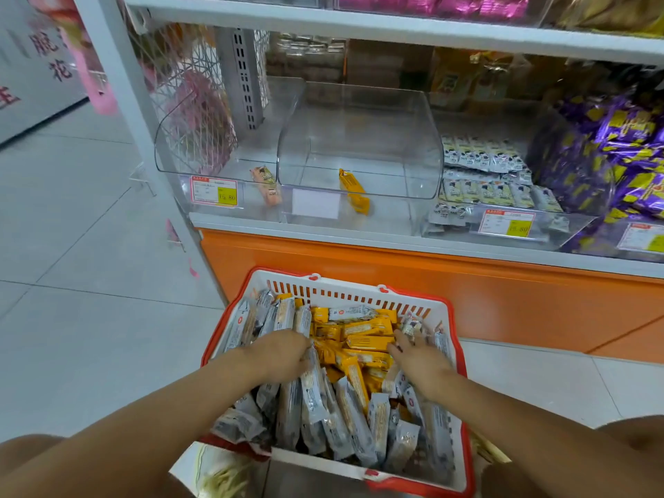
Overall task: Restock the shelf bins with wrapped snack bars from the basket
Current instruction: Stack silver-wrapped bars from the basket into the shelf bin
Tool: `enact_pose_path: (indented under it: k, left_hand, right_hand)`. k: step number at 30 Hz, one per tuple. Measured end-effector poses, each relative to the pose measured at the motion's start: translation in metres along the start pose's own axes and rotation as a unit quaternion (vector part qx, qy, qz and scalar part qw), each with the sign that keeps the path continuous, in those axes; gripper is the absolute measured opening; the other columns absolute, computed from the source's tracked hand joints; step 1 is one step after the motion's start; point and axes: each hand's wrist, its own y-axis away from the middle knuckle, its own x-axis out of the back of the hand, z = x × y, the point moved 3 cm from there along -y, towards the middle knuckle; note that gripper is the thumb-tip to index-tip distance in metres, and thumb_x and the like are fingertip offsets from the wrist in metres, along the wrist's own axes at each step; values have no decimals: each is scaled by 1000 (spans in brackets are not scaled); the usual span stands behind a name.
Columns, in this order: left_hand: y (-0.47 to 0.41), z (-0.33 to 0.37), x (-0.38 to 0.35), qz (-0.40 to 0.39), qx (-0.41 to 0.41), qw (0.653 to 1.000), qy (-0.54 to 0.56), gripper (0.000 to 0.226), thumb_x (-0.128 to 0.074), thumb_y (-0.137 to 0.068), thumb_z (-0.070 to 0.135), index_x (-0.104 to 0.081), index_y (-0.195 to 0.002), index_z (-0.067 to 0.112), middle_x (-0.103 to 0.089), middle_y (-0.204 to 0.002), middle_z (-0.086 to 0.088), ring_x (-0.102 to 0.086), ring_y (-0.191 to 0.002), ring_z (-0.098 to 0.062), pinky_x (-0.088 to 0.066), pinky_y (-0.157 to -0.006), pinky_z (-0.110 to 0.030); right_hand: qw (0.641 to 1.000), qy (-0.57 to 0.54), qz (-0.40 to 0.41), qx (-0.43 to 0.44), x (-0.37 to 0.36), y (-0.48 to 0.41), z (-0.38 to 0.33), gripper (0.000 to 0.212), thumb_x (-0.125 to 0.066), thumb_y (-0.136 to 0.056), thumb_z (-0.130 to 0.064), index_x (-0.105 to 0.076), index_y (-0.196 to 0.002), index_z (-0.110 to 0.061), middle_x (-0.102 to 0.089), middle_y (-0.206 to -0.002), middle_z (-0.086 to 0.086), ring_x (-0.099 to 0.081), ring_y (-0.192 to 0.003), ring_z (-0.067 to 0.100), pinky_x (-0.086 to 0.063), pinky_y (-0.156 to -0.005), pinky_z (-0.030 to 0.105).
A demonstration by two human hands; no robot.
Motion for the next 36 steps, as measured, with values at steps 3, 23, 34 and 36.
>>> enact_pose_path:
  k: [3, 23, 34, 36]
  left_hand:
    - [0, 1, 1, -1, 6, 1000, 7, 30, -44, -98, 29, -57, -112, 6, -54, -84, -7, -52, -80, -22, -45, -74, -33]
    - [-9, 41, 64, -58, 63, 687, 722, 65, -56, -86, 49, -50, -125, -3, -64, -117, -23, -67, -102, -30, -56, -87, -35]
    - [1, 97, 144, 43, -143, 620, 770, 50, -59, -80, 30, -58, -120, 0, -64, -115, -23, -65, -100, -26, -57, -83, -31]
    - [2, 99, 158, 102, -161, 646, 739, 52, -63, -80, 28, -56, -122, -2, -63, -119, -23, -63, -106, -29, -53, -92, -35]
  right_hand:
    - [999, 27, 23, 32, 4, -1, 9, 77, -63, -78, 7, -28, -144, -14, -15, -156, 15, -35, -131, 43, -52, -82, 42]
    - [915, -145, 335, 173, 135, 50, 15, 76, -81, -69, -15, -45, -135, -20, -49, -142, -1, -65, -91, 26, -53, -57, 35]
    - [873, -226, 358, 241, 194, 122, 57, 73, -71, -75, -56, -32, -136, -45, -12, -156, -18, -25, -141, 2, -47, -98, 30]
    - [830, -420, 323, 176, 199, 122, 65, 76, -68, -63, -72, -35, -129, -53, -24, -150, -26, -32, -134, -8, -39, -106, 29]
